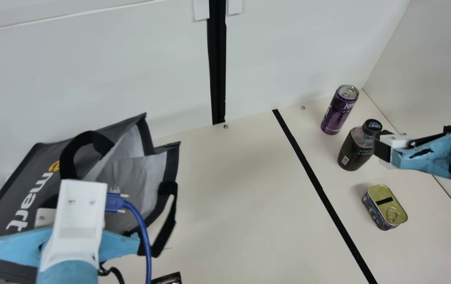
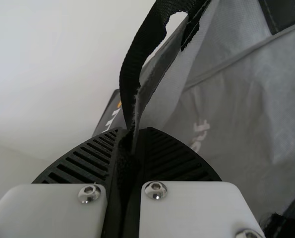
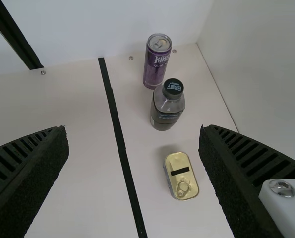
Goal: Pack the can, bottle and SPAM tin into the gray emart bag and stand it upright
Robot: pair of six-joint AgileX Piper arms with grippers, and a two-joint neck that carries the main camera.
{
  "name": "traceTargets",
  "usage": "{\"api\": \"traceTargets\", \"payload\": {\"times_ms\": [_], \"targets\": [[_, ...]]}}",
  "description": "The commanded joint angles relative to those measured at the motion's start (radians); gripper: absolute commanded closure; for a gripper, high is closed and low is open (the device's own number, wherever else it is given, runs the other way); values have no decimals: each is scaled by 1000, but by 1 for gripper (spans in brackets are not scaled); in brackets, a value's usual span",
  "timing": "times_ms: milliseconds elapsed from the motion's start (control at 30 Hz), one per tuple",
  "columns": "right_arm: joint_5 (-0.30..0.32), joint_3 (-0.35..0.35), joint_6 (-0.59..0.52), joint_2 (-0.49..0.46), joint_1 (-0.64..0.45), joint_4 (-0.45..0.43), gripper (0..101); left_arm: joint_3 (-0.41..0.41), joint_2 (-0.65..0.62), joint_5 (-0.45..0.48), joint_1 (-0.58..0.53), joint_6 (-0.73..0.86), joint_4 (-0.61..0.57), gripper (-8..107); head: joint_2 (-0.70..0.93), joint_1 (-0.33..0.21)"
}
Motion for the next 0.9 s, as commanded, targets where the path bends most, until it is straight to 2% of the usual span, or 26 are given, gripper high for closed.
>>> {"api": "traceTargets", "payload": {"times_ms": [0, 267, 867], "targets": [[0, 0, 0, 0, 0, 0, 6, -5, 4, 0, -14, -8, -21, 107, -1, -23], [0, 0, 0, 0, 0, 0, 6, -44, 11, -4, -64, -25, -143, 107, -1, -23], [0, 0, 0, 0, 0, 0, 6, 24, -12, -297, 137, 92, -532, 107, -1, -23]]}}
